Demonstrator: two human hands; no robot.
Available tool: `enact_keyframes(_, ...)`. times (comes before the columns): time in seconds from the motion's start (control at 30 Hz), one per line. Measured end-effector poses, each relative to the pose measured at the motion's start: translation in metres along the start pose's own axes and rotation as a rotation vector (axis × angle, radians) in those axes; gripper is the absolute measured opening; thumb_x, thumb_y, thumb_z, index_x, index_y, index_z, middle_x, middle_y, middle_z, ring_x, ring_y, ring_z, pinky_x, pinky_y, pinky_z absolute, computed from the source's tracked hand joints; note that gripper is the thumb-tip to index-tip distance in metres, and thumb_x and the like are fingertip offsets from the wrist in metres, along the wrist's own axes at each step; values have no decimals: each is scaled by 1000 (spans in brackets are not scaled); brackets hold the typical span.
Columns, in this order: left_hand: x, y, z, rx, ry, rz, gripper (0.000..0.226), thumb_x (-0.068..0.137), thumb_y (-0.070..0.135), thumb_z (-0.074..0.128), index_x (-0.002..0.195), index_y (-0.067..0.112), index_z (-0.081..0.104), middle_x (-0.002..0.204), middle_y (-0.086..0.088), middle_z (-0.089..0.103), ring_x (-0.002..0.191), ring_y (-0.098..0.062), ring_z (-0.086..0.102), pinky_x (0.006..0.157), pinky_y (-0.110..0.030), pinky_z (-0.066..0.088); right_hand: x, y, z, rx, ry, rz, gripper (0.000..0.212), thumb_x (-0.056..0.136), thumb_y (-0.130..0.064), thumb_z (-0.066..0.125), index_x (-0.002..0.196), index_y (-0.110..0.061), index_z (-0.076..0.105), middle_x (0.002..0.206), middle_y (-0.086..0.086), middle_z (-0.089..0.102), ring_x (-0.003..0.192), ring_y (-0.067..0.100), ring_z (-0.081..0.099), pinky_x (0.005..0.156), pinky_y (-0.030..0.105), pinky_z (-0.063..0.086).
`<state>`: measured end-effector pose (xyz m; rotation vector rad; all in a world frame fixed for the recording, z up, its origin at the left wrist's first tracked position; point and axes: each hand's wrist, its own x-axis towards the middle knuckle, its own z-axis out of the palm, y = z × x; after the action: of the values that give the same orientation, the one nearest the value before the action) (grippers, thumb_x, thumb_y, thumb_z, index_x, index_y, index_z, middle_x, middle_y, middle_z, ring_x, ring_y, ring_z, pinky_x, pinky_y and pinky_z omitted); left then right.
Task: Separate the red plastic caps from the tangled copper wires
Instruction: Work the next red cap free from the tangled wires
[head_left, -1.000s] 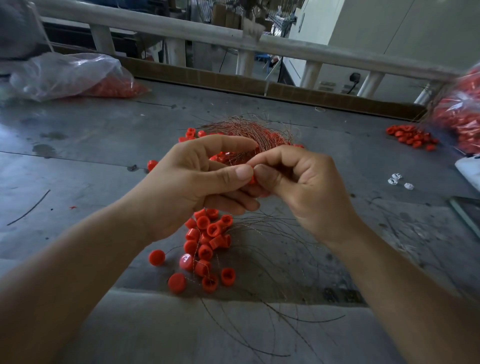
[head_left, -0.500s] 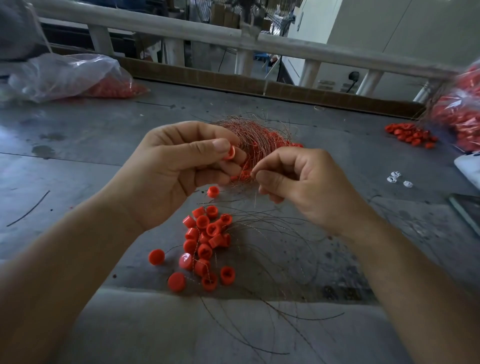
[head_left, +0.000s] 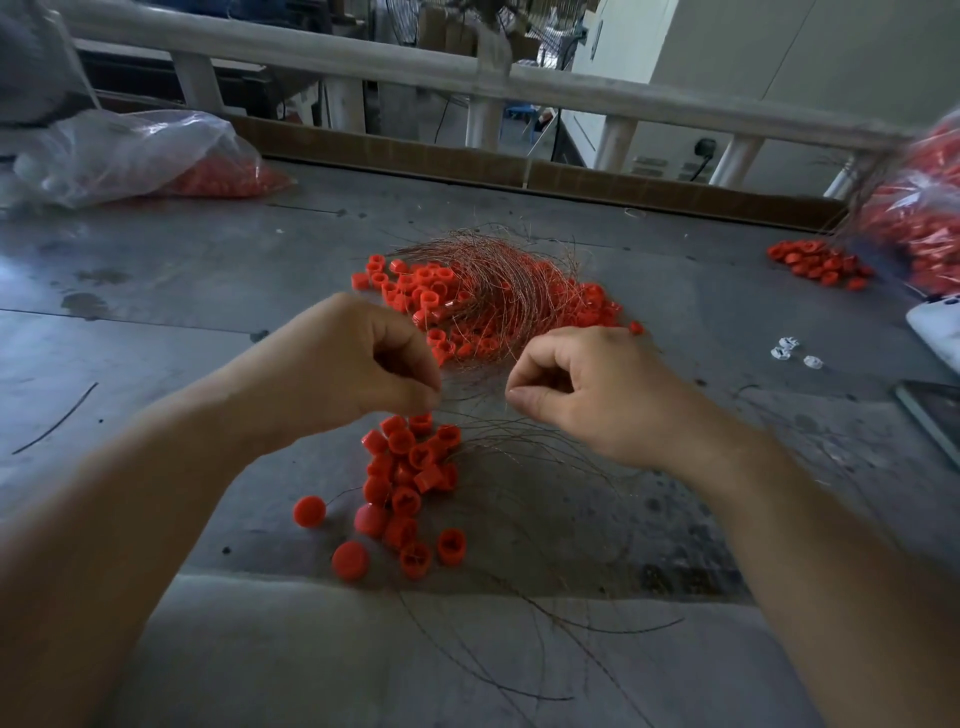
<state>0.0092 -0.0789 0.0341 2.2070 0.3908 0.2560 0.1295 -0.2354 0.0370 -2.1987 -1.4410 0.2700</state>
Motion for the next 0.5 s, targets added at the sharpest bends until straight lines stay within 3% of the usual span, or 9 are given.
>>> enact_keyframes(0.2, 2, -3, 2, 67, -66, -32, 21, 65, 8, 79, 58, 24, 68, 44, 14, 58, 37, 5, 47, 41, -4, 33, -1, 0, 2, -78, -76, 9, 18, 84, -27, 64, 69, -33, 56, 74, -17, 57, 66, -6, 51, 55, 6, 37)
enact_keyframes(0.3, 2, -5, 3, 57, -67, -59, 13, 66, 17, 78, 58, 22, 70, 49, 10, 62, 40, 4, 50, 44, -5, 35, -2, 0, 2, -91, -130, 9, 16, 84, -28, 65, 71, -33, 56, 74, -18, 56, 69, -7, 52, 58, 6, 38)
enact_keyframes(0.43, 8, -11, 4, 23, 80, -50, 13, 70, 20, 76, 59, 24, 70, 61, 12, 67, 54, 5, 58, 49, -6, 39, -2, 1, 0, -78, -163, 22, 5, 84, -32, 64, 81, -28, 64, 78, -19, 57, 74, -6, 54, 63, 7, 40)
enact_keyframes(0.5, 13, -18, 7, 58, 214, -37, 18, 73, 19, 74, 60, 29, 66, 61, 12, 65, 58, 3, 59, 56, -10, 39, -2, 3, -3, -71, -220, 36, 11, 85, -35, 62, 90, -26, 66, 82, -19, 58, 79, -6, 54, 68, 8, 42)
